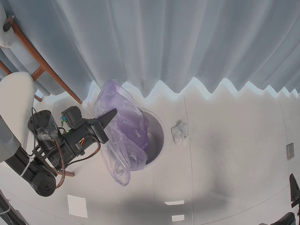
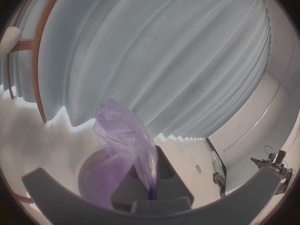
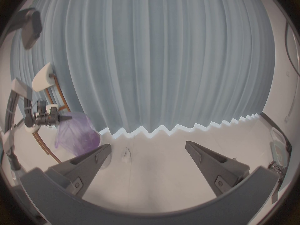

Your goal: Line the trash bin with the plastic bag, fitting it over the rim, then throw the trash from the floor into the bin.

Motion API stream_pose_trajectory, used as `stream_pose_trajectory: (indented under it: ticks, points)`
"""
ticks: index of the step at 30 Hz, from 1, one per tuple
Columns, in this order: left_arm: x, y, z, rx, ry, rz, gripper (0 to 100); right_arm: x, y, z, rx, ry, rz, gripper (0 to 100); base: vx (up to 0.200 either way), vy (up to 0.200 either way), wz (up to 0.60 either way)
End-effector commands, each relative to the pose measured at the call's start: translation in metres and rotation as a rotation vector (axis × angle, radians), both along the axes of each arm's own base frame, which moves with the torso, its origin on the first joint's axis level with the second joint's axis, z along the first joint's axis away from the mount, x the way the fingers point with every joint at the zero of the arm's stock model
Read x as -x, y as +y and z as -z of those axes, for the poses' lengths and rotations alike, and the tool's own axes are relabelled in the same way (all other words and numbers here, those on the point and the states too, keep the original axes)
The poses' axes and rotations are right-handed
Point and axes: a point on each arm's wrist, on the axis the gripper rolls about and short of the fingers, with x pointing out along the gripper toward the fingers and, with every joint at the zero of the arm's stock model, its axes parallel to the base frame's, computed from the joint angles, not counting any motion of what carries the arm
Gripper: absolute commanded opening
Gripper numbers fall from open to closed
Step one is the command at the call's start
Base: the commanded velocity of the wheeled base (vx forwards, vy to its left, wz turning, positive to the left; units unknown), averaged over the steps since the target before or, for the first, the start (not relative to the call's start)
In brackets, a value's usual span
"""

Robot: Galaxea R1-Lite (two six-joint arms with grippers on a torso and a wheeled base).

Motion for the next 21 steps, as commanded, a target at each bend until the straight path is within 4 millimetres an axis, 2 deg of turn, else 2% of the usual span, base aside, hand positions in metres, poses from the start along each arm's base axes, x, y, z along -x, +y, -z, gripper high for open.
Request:
stream_pose_trajectory:
  ticks: [1, 2, 4, 5, 6, 11, 17, 21]
  points:
    - [-0.002, -0.001, -0.003, 0.007, -0.013, -0.014, 0, -0.047, 0.004, -0.070, -0.152, 0.168, -0.164, 100, 0.000, 0.000, 0.00]
    - [-0.002, -0.001, -0.003, 0.007, -0.013, -0.014, 0, -0.047, 0.004, -0.070, -0.152, 0.168, -0.164, 100, 0.000, 0.000, 0.00]
    - [-0.002, -0.004, -0.004, 0.009, -0.020, -0.040, 0, -0.071, 0.012, -0.070, -0.239, 0.330, -0.327, 100, 0.000, 0.000, 0.00]
    - [-0.002, -0.004, -0.004, 0.009, -0.020, -0.040, 0, -0.071, 0.012, -0.070, -0.239, 0.330, -0.327, 100, 0.000, 0.000, 0.00]
    - [-0.002, -0.006, -0.006, 0.014, -0.027, -0.054, 0, -0.089, 0.018, -0.061, -0.251, 0.461, -0.377, 100, 0.000, 0.000, 0.00]
    - [0.000, -0.009, -0.006, 0.015, -0.026, -0.045, 0, -0.117, 0.034, -0.051, -0.243, 0.639, -0.462, 100, 0.000, 0.000, 0.00]
    - [0.000, -0.009, -0.006, 0.014, -0.028, -0.048, 0, -0.128, 0.058, -0.041, -0.184, 0.765, -0.593, 100, 0.000, 0.000, 0.00]
    - [-0.001, -0.009, -0.006, 0.013, -0.026, -0.048, 0, -0.125, 0.071, -0.035, -0.138, 0.823, -0.685, 100, 0.000, 0.000, 0.00]
